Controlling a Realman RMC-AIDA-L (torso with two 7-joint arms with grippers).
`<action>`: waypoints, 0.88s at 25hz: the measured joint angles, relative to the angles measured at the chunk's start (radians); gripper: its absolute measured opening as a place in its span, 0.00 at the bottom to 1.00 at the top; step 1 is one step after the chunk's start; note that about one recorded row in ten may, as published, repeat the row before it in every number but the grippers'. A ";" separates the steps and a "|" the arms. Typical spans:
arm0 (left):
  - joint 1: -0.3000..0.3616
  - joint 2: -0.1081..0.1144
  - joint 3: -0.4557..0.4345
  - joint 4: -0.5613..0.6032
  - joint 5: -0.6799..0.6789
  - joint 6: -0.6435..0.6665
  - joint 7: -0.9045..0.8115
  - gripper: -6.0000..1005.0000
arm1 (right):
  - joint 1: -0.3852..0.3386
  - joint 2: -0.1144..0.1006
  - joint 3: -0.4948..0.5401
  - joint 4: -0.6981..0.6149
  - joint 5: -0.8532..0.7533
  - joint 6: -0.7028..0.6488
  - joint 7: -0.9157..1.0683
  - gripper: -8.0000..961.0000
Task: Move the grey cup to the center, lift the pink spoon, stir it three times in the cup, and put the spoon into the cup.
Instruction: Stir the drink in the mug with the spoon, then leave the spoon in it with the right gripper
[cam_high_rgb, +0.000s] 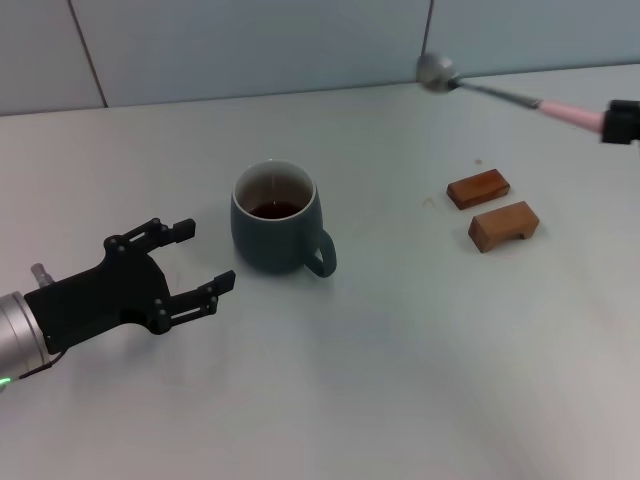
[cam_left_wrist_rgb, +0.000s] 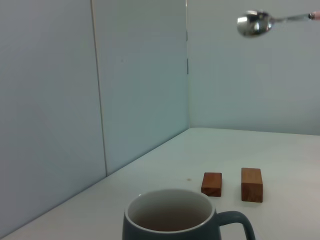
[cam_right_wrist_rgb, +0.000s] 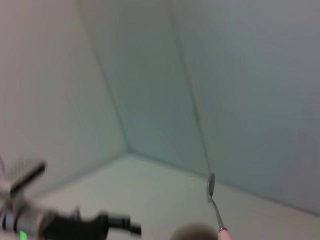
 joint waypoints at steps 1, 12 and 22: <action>-0.002 0.000 0.000 0.000 0.000 -0.001 -0.002 0.82 | -0.003 -0.001 -0.052 -0.056 -0.002 0.011 0.035 0.12; -0.014 0.000 0.000 0.003 0.000 -0.001 -0.009 0.82 | 0.205 -0.054 -0.424 -0.360 -0.263 0.075 0.454 0.13; -0.008 0.001 0.002 0.003 0.000 0.004 -0.010 0.82 | 0.527 -0.102 -0.496 -0.096 -0.519 0.022 0.607 0.14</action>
